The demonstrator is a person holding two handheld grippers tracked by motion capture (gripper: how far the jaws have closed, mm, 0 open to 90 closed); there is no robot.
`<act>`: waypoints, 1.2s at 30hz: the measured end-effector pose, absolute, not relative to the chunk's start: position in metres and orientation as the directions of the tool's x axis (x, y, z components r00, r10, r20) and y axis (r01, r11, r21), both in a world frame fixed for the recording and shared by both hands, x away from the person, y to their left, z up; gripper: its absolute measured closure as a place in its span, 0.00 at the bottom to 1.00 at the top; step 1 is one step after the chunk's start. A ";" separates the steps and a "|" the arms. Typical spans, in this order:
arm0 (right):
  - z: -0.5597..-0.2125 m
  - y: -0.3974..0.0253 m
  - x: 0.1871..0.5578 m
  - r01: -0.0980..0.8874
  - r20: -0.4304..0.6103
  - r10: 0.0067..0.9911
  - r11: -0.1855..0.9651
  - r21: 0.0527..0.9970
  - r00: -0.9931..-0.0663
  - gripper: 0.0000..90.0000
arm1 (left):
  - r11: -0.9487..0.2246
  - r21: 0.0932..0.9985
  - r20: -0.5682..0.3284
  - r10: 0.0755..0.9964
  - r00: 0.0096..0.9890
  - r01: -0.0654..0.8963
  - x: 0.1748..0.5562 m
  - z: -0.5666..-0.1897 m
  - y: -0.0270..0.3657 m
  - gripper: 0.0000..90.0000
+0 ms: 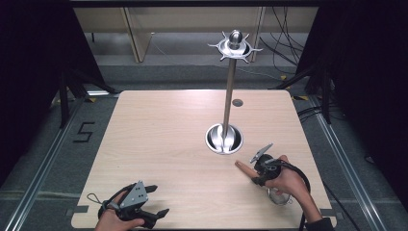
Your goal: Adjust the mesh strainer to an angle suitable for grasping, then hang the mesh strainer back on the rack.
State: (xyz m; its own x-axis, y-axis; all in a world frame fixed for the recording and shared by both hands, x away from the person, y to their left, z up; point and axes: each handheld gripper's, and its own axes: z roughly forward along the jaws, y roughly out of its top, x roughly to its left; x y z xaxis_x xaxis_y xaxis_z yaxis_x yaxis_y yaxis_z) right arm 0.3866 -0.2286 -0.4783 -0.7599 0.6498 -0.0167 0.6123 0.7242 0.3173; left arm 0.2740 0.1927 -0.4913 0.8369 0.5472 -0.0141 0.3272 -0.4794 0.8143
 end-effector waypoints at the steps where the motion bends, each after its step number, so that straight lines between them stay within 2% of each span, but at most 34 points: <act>1: -0.478 -0.229 0.388 0.611 -0.012 0.646 0.727 0.314 -0.763 0.77 | -0.485 0.811 -0.009 0.548 0.837 0.326 0.274 -0.491 0.193 0.17; 9: -0.477 -0.229 0.389 0.606 -0.019 0.636 0.743 0.285 -0.771 0.79 | -0.478 0.817 -0.016 0.543 0.840 0.324 0.274 -0.492 0.193 0.17; 15: -0.475 -0.224 0.386 0.569 -0.086 0.602 0.785 0.244 -0.794 0.79 | -0.499 0.803 -0.010 0.534 0.846 0.325 0.274 -0.489 0.193 0.17; 18: -0.470 -0.226 0.385 0.583 -0.092 0.624 0.766 0.271 -0.776 0.79 | -0.492 0.818 0.002 0.521 0.853 0.298 0.275 -0.491 0.193 0.17; 19: -0.467 -0.229 0.385 0.574 -0.092 0.620 0.765 0.293 -0.779 0.79 | -0.477 0.817 -0.019 0.540 0.841 0.325 0.274 -0.491 0.192 0.17; 20: -0.465 -0.230 0.385 0.580 -0.084 0.628 0.756 0.305 -0.774 0.79 | -0.500 0.804 -0.007 0.533 0.846 0.321 0.275 -0.489 0.193 0.17; 26: -0.450 -0.244 0.384 0.585 -0.048 0.653 0.706 0.399 -0.756 0.79 | -0.477 0.818 -0.014 0.543 0.840 0.322 0.274 -0.491 0.192 0.17; 29: -0.444 -0.250 0.383 0.579 0.009 0.650 0.672 0.462 -0.760 0.79 | -0.496 0.811 0.001 0.531 0.848 0.310 0.275 -0.490 0.194 0.17; 34: -0.437 -0.256 0.381 0.588 0.030 0.674 0.621 0.517 -0.738 0.79 | -0.498 0.807 -0.004 0.534 0.846 0.318 0.273 -0.489 0.193 0.17; 36: -0.435 -0.258 0.377 0.603 0.074 0.680 0.588 0.540 -0.729 0.79 | -0.492 0.810 -0.007 0.536 0.844 0.319 0.273 -0.489 0.193 0.17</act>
State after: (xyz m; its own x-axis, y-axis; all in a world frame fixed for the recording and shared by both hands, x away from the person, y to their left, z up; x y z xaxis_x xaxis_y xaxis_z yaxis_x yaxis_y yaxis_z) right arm 0.3774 -0.2585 -0.4346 -0.7293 0.6802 0.0741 0.6029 0.5876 0.5397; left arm 0.2731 0.1931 -0.4893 0.8440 0.5363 -0.0074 0.3194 -0.4916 0.8101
